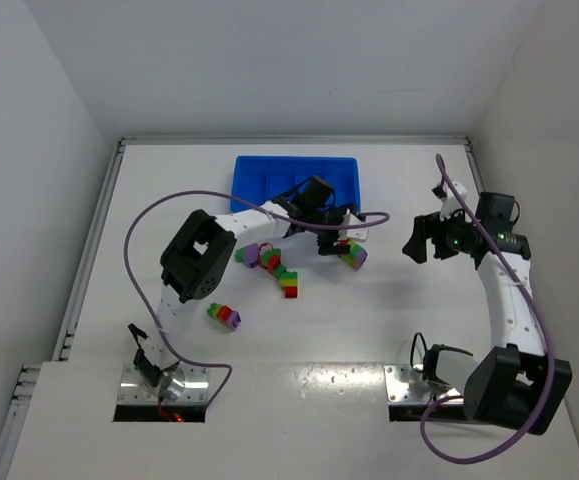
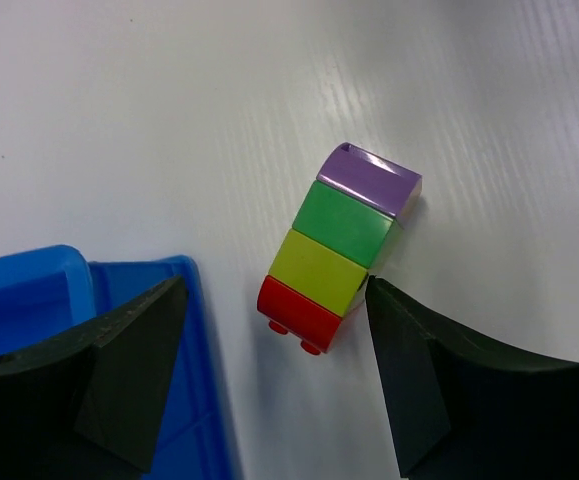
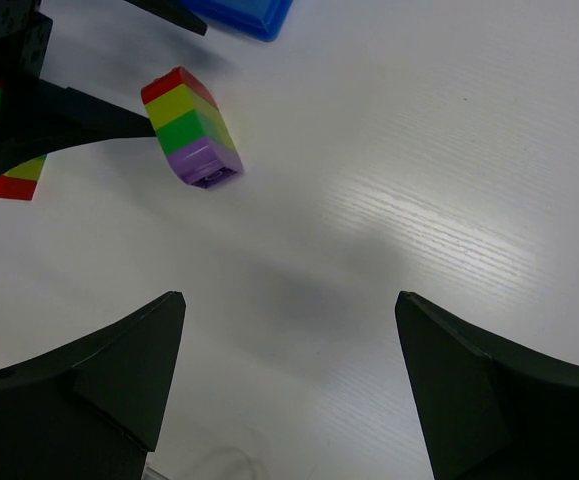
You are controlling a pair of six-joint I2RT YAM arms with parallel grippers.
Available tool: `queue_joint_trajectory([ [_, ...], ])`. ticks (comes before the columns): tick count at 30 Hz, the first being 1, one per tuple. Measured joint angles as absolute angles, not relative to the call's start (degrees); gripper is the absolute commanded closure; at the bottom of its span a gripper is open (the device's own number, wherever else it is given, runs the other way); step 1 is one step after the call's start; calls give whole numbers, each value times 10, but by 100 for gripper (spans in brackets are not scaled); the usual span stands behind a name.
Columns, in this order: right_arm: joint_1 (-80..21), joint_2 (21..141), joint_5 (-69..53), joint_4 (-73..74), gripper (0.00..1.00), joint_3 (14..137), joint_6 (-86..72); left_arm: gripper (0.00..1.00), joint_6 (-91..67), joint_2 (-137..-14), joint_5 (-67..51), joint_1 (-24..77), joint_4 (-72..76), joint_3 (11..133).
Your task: Sort the legos into containers by color
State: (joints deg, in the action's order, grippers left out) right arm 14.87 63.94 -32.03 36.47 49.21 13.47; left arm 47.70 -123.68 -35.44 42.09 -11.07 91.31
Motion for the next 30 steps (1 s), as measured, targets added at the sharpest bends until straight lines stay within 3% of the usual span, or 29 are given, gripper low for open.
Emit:
queue_joint_trajectory([
  [6,149,641,-321,365,14,492,135,22,516,-1278,-364,419,-150,972],
  [9,149,644,-321,364,14,492,135,26,531,-1286,-369,419,-168,979],
  [12,149,646,-321,364,14,492,135,40,548,-1286,-372,419,-191,979],
  [13,149,646,-321,364,14,492,135,40,554,-1286,-373,419,-197,979],
  [18,149,647,-321,364,14,494,135,65,586,-1285,-388,416,-230,979],
  [19,149,648,-321,364,14,495,135,65,588,-1284,-389,416,-231,978],
  [22,149,649,-321,362,14,498,135,81,593,-1276,-401,415,-228,962],
  [30,149,658,-329,360,14,499,135,100,561,-1219,-409,415,-226,878],
])
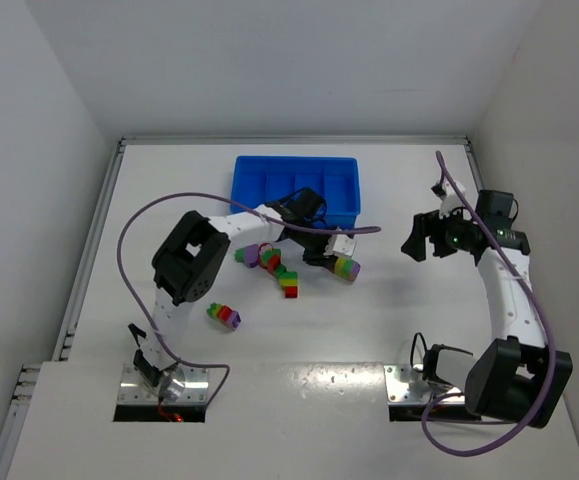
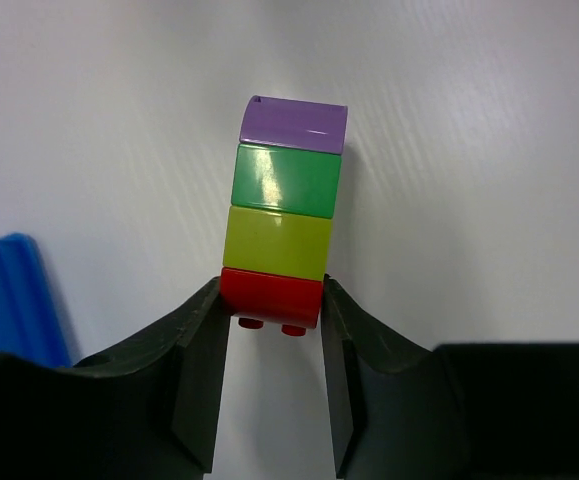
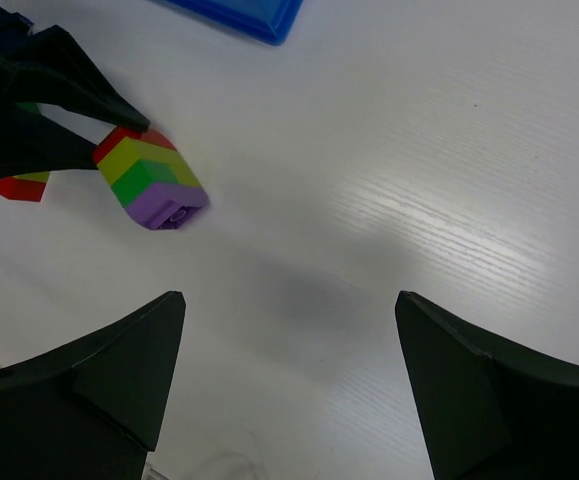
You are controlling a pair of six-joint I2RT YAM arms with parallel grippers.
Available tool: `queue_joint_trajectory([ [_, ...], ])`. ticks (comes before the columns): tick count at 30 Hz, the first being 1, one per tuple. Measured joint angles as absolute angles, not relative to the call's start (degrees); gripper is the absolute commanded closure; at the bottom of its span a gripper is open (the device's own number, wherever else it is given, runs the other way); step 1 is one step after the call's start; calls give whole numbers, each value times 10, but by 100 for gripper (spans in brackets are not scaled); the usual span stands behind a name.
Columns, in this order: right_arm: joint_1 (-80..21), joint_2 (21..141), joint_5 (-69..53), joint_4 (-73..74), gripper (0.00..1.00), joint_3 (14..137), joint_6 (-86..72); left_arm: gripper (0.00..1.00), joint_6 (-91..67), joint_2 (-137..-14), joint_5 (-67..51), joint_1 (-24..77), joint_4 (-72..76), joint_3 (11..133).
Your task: Sort the legos into containers by color
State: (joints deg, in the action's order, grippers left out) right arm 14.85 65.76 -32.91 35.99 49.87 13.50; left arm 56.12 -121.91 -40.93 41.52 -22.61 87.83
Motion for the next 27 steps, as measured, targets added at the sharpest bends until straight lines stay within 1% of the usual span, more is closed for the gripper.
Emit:
queue_joint_trajectory([
  [5,144,665,-371,366,14,499,140,100,468,-1170,-403,406,-196,811],
  [10,124,685,-437,399,14,500,196,100,358,-1110,-413,380,-177,777],
  [16,86,744,-506,443,14,514,285,100,242,-1059,-465,355,-156,777],
  [21,62,797,-558,453,14,551,317,100,168,-1056,-528,347,-159,782],
  [27,34,835,-599,452,14,589,330,100,117,-1070,-602,336,-176,825],
])
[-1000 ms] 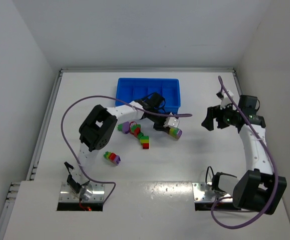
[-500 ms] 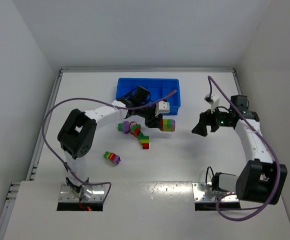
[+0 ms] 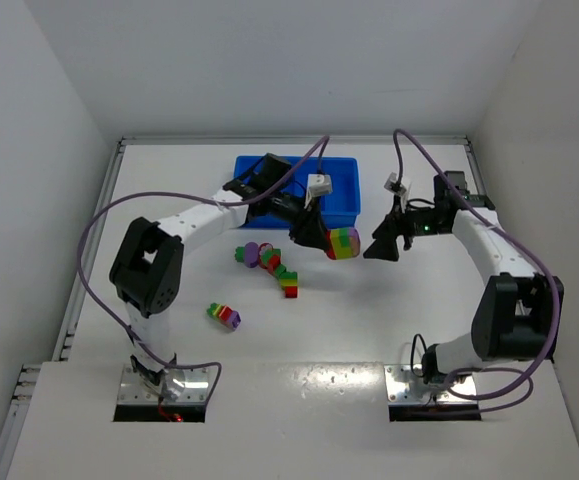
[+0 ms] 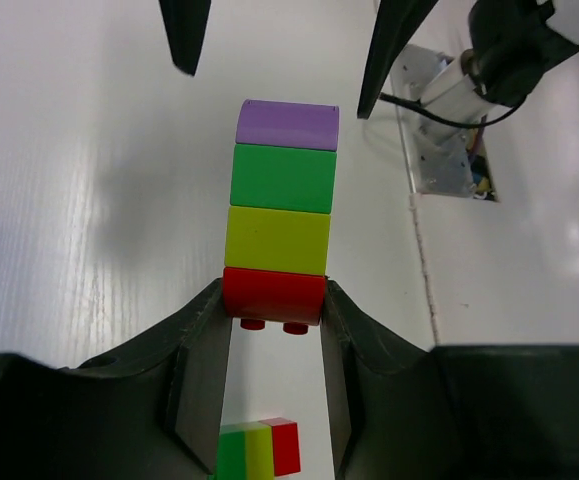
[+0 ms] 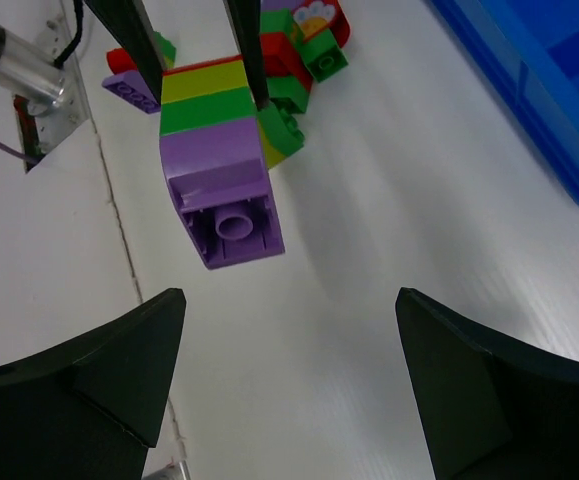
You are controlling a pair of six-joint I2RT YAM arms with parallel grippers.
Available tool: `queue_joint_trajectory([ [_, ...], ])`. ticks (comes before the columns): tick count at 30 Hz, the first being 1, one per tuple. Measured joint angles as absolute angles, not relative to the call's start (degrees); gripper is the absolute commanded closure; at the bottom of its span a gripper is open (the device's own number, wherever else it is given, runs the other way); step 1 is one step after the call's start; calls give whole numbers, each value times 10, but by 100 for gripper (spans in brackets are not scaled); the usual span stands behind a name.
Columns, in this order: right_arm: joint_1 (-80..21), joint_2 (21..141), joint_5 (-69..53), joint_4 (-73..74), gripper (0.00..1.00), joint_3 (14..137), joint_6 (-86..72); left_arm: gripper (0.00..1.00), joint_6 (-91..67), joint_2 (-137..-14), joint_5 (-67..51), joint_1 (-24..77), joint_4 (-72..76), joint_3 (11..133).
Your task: Sort the legos into containers by color
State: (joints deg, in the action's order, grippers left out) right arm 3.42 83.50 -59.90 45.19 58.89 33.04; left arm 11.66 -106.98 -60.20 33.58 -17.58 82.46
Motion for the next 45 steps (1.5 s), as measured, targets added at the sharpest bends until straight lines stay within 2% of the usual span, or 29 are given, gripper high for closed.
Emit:
queue_joint_trajectory([
  [6,1,851,-628,462,16,611,340,100,95,-1078,-632,333,-180,839],
  [7,-4,851,-632,465,18,612,341,100,93,-1080,-634,333,-180,841],
  [10,-19,853,-639,472,31,620,344,100,88,-1090,-637,333,-183,846],
  [14,-34,859,-642,473,56,635,347,100,85,-1101,-642,333,-189,855],
  [15,-35,864,-640,473,70,640,346,100,85,-1101,-644,333,-190,856],
  [17,-35,876,-636,471,85,647,342,100,86,-1102,-645,332,-196,856],
  [18,-35,881,-636,471,96,649,340,100,86,-1102,-644,330,-198,856],
  [19,-36,886,-637,470,99,649,340,100,86,-1103,-642,329,-199,856],
  [27,-44,907,-641,481,100,648,349,100,105,-1077,-634,322,-176,793],
  [35,11,915,-632,499,100,648,350,100,215,-1041,-570,251,-273,700],
  [36,13,919,-632,501,100,648,350,97,226,-1041,-560,246,-283,692],
  [37,14,925,-631,503,100,648,351,81,236,-1041,-549,243,-293,686],
  [39,13,932,-631,508,100,648,352,69,244,-1041,-532,244,-307,682],
  [40,12,934,-631,510,100,648,352,69,247,-1041,-523,244,-310,682],
  [42,8,935,-631,513,100,648,354,81,252,-1044,-511,244,-312,682],
  [45,1,935,-631,516,100,648,354,92,256,-1049,-514,244,-309,682],
])
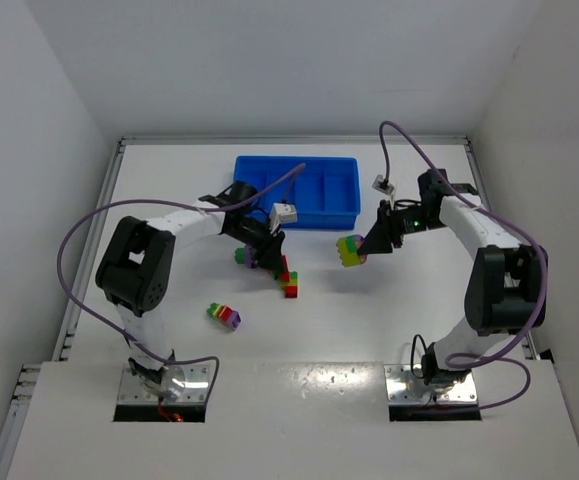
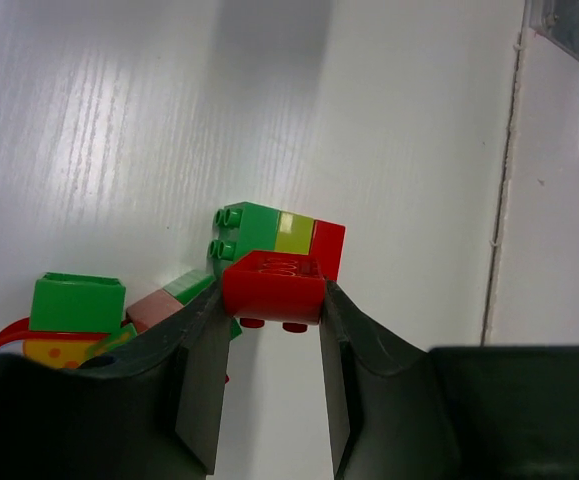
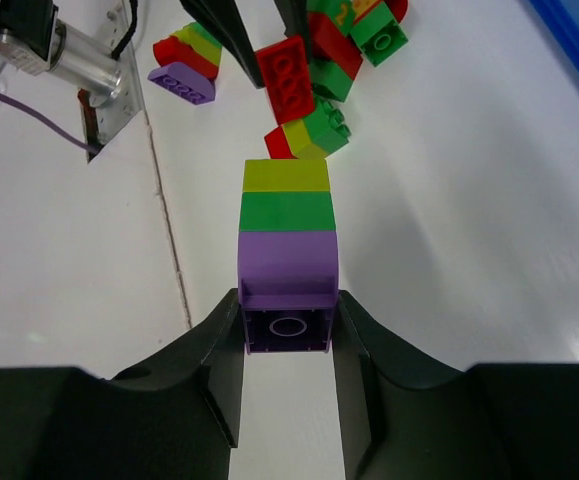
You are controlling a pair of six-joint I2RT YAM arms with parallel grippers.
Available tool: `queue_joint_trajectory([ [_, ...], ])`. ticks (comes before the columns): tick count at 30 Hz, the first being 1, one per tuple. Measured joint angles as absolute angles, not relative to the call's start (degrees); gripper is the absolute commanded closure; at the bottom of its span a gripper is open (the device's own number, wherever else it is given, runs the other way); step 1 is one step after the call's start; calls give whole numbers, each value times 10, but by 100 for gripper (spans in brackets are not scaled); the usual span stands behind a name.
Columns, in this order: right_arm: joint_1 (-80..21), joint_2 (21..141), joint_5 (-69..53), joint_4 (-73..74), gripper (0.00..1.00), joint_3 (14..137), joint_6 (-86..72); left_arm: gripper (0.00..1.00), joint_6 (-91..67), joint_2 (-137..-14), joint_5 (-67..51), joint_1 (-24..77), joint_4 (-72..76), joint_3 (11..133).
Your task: Sort the legos into containers by color
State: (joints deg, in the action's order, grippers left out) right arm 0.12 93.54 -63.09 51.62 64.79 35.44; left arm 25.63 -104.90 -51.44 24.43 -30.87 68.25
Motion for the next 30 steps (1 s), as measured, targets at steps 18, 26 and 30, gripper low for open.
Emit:
queue_joint_trajectory([
  [18,-1,935,-614,516,100,648,347,99,113,-1050,-328,186,-200,937],
  [26,-1,935,-603,484,100,653,308,99,72,-1152,-113,183,-173,963],
  [30,2,935,-600,476,100,659,299,99,59,-1211,-40,183,-180,984],
])
